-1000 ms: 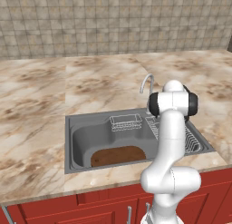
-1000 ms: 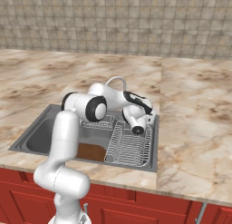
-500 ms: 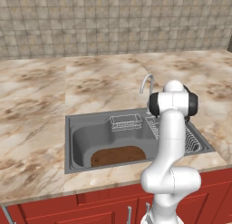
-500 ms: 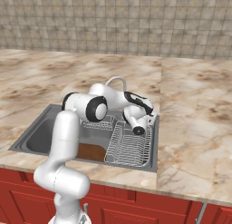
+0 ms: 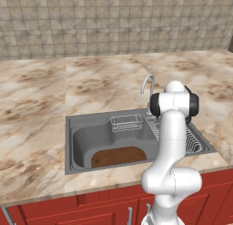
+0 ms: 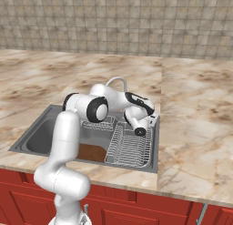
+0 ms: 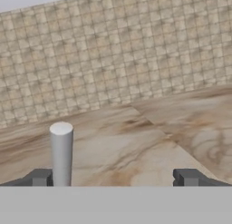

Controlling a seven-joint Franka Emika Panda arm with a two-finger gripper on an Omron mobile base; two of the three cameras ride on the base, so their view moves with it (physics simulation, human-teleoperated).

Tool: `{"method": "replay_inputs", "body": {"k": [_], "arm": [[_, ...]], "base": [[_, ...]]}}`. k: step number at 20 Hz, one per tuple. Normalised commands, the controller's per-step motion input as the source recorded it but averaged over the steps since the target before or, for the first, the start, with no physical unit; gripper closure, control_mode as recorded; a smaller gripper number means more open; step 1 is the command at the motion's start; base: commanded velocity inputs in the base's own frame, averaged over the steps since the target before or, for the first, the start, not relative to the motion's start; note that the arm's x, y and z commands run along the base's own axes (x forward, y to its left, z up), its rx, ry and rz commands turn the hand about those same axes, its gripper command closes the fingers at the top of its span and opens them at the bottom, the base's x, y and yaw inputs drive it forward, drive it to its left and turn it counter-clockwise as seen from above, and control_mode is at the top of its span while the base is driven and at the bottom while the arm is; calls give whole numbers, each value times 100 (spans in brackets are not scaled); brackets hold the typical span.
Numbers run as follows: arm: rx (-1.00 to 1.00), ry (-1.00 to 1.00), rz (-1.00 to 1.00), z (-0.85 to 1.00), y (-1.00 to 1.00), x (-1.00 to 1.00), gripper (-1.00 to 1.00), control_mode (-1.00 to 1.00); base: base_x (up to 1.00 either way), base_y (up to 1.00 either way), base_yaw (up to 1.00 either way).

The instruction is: Turn on the sink faucet with hot water and rinse the cutting board for ten seconds, then turn off the faucet. Push the cutting board to reach the water if necessary.

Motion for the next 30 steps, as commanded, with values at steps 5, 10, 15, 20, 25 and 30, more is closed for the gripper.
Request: {"method": "replay_inputs", "body": {"k": [5, 10, 15, 20, 25, 30], "arm": [[3, 0, 0, 0, -57, -25, -100, -100], [2, 0, 0, 0, -51, -32, -100, -100], [0, 0, 0, 0, -23, -28, -100, -100], [0, 0, 0, 0, -12, -16, -100, -100], [0, 0, 0, 12, 0, -4, -100, -100], [0, 3, 0, 20, 0, 0, -100, -100]], "base": [[0, 0, 0], [0, 0, 0], [0, 0, 0], [0, 0, 0], [0, 0, 0], [0, 0, 0]]}}
